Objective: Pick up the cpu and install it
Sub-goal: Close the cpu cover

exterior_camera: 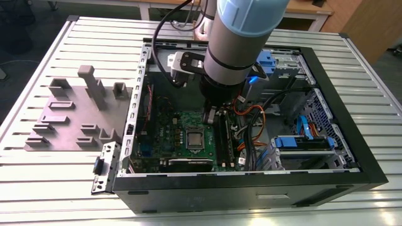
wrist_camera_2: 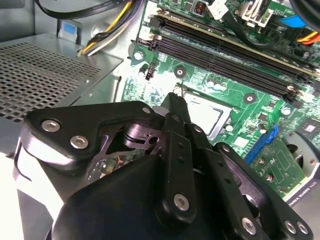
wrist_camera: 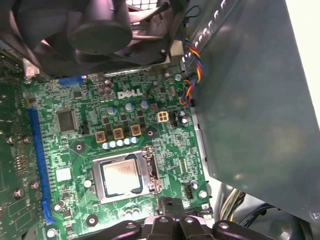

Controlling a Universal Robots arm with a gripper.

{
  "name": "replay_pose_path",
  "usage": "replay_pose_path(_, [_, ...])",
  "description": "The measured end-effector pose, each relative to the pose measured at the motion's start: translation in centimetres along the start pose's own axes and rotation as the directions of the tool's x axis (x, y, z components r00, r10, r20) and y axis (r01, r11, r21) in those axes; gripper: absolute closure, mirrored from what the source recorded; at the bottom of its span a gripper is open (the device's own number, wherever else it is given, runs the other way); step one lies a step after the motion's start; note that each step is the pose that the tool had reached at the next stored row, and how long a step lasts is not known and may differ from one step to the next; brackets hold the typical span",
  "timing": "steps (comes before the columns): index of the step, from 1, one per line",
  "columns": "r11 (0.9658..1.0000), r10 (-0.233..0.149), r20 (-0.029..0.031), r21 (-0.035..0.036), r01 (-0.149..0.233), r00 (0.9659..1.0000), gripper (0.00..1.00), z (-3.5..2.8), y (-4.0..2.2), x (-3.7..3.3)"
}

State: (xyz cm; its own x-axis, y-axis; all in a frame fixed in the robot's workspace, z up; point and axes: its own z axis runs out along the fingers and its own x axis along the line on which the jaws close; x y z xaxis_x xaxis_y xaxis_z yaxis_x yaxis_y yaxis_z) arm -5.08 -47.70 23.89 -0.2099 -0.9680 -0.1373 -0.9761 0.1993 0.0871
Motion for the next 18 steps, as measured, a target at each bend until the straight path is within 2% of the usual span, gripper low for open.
replay_pose_path(2, [1.0, -0.002, -0.0054, 0.0008, 0.002, 1.0, 0.89, -0.02, -0.03, 0.16])
replay_pose_path(6, [1.0, -0.006, -0.0095, 0.0014, 0.006, 0.9999, 0.89, -0.01, -0.08, 0.38])
replay_pose_path(18, [1.0, -0.007, -0.0101, 0.0016, 0.007, 0.9999, 0.89, 0.1, -0.15, 0.67])
